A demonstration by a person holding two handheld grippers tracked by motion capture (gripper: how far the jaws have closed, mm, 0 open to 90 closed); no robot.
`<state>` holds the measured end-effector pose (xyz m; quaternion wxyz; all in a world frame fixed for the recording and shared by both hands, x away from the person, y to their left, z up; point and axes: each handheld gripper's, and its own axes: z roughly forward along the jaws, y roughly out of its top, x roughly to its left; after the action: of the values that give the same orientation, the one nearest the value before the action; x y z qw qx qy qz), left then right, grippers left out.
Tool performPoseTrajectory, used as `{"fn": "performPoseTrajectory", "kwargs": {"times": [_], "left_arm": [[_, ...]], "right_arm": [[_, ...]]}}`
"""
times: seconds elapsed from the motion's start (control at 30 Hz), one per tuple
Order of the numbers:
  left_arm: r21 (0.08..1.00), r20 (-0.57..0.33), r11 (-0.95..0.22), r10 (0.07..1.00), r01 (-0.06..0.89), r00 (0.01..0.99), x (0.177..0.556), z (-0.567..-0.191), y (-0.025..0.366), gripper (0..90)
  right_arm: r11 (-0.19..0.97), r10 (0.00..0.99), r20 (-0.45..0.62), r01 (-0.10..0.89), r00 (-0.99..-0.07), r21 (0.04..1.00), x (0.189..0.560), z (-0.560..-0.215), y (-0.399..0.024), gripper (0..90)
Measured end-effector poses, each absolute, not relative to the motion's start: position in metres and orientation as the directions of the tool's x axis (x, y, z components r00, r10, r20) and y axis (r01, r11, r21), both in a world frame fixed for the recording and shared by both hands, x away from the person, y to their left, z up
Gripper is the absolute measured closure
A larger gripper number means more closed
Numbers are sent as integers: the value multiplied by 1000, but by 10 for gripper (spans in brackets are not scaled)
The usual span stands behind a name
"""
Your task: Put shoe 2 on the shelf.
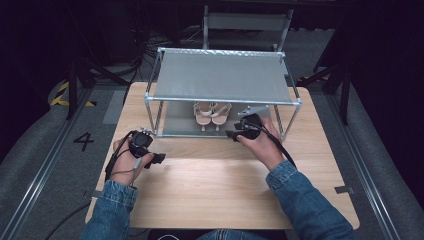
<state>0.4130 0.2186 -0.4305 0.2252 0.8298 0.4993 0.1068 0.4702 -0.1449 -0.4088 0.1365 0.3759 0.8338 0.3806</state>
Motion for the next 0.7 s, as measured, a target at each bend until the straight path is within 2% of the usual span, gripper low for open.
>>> {"fn": "performPoseTrajectory", "kwargs": {"times": [0.43, 0.7], "left_arm": [[469, -34, -461, 843, 754, 536, 412, -421, 210, 213], [453, -67, -463, 835, 762, 547, 410, -417, 216, 205]], "right_arm": [[382, 772, 102, 587, -627, 714, 434, -388, -202, 484], [376, 801, 104, 631, -589, 679, 422, -392, -233, 467]]}}
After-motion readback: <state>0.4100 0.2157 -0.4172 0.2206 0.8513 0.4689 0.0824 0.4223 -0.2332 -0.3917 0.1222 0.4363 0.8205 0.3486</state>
